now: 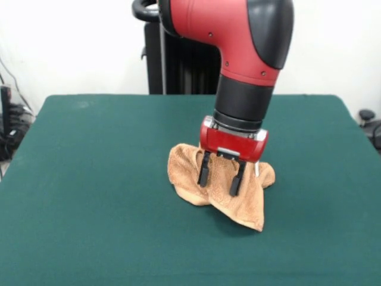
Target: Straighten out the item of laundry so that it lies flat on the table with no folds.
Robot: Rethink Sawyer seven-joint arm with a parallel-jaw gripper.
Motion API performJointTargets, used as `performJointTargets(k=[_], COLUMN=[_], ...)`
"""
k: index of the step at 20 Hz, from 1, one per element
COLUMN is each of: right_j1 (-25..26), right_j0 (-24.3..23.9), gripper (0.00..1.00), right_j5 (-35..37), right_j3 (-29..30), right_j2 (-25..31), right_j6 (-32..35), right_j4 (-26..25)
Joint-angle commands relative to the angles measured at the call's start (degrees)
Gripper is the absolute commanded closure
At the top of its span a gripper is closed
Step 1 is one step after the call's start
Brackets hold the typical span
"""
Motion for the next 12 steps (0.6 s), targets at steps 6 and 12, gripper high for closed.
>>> performJointTargets(k=[6, 12], right_j1=[5.60, 5.58], right_j0=[-2.11, -0.97], gripper=[0.00, 0.00], right_j5=[-1.64, -1.69], right_j3=[3.24, 2.67], right_j2=[10.49, 8.99], right_j6=[15.75, 14.74], right_j4=[2.50, 1.77])
